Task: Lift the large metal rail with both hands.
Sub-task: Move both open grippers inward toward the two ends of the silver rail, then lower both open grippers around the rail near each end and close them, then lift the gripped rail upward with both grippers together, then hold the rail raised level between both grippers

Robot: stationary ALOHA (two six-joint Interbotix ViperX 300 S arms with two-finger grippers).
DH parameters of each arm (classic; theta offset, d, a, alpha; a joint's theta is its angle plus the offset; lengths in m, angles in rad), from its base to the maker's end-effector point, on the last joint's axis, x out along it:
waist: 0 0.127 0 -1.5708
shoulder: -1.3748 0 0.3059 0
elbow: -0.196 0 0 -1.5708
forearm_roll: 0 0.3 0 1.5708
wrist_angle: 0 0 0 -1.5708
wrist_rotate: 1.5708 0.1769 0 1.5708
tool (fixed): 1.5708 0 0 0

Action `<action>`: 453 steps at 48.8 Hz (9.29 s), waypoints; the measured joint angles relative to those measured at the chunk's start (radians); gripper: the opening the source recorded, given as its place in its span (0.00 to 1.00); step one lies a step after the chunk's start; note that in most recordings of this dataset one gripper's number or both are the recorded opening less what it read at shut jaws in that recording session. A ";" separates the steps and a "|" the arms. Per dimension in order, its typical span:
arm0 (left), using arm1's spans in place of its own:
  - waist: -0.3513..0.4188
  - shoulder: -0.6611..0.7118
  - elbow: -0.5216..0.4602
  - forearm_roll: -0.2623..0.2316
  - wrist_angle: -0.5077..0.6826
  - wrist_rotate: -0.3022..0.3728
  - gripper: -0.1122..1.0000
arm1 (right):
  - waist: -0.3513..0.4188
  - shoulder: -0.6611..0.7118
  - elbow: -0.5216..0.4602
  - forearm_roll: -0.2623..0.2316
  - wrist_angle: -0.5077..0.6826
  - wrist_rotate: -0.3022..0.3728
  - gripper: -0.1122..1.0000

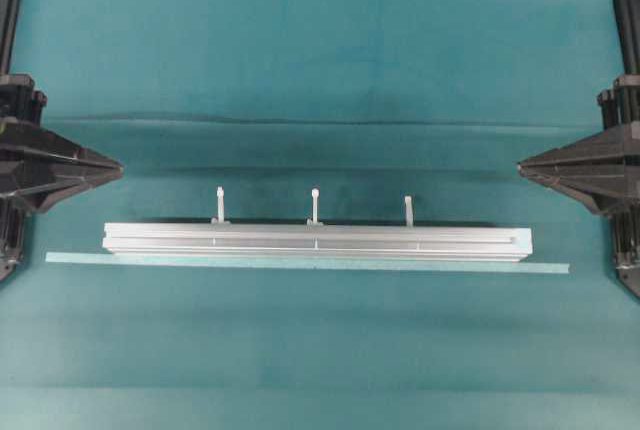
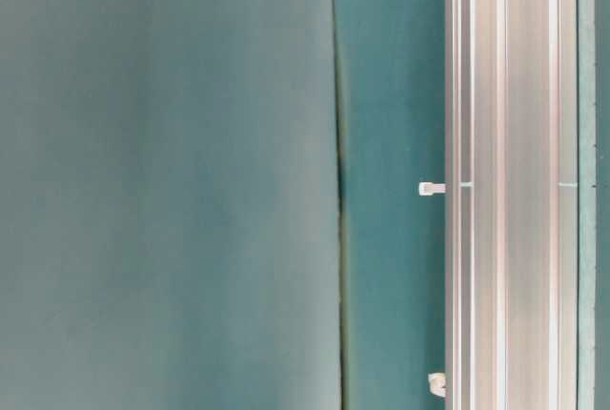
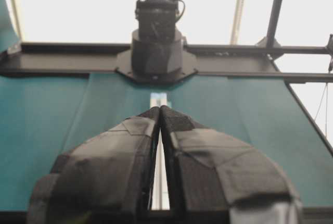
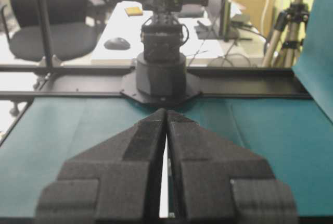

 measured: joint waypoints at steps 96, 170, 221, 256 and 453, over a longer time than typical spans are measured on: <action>-0.018 0.615 -0.474 0.020 1.028 -0.061 0.26 | -0.017 0.713 -0.525 0.097 1.187 0.135 0.17; 0.000 0.907 -0.390 0.020 0.798 -0.092 0.99 | 0.054 0.919 -0.385 -0.018 0.876 0.035 0.97; -0.011 0.957 -0.367 0.021 0.689 0.009 0.42 | 0.025 0.971 -0.394 0.011 0.842 0.101 0.46; -0.011 0.948 -0.370 0.021 0.701 0.011 0.42 | 0.025 0.968 -0.407 0.011 0.873 0.121 0.46; 0.011 0.703 -1.094 0.015 1.666 -0.069 0.42 | -0.023 0.732 -1.103 0.121 1.885 0.202 0.46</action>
